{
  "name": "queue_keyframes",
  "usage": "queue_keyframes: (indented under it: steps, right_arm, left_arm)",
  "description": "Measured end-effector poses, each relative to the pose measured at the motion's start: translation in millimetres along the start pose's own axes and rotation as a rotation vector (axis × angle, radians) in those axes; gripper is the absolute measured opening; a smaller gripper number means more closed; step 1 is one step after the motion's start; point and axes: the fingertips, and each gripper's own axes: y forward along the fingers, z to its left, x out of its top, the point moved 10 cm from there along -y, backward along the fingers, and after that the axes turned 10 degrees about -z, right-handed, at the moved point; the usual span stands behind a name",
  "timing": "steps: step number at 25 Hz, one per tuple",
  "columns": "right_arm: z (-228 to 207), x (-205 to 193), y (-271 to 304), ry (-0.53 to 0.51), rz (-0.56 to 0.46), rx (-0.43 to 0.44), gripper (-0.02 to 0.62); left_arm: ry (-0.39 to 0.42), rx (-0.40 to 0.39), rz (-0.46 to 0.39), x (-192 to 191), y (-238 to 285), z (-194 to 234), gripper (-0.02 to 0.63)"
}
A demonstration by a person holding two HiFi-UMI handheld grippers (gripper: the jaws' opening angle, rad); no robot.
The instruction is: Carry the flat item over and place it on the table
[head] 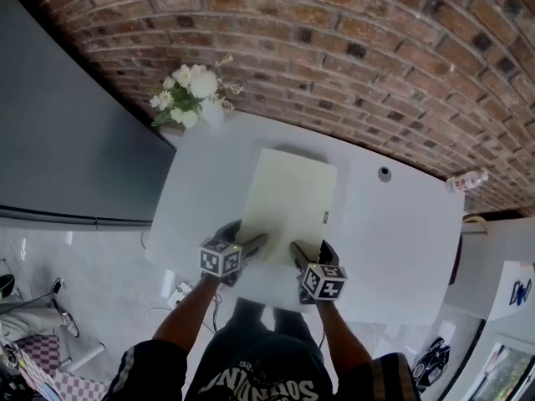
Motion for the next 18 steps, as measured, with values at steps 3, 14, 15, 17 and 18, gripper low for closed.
queue_keyframes:
  steps: [3, 14, 15, 17, 18]
  right_arm:
    - [-3, -3, 2, 0.006, 0.015, -0.004, 0.405]
    - [-10, -5, 3, 0.011, 0.029, 0.033, 0.420]
    - [-10, -3, 1, -0.006, 0.035, 0.035, 0.420]
    - [-12, 2, -4, -0.042, 0.030, 0.032, 0.398]
    - [-13, 4, -6, -0.056, 0.020, 0.031, 0.375]
  left_arm:
    - [-0.003, 0.003, 0.025, -2, 2, 1, 0.407]
    - [0.025, 0.002, 0.055, -1, 3, 2, 0.430]
    - [0.055, 0.000, 0.060, 1, 2, 0, 0.428]
    - [0.137, -0.009, 0.071, 7, 1, -6, 0.417]
    - [0.177, -0.014, 0.073, 10, 0, -9, 0.413]
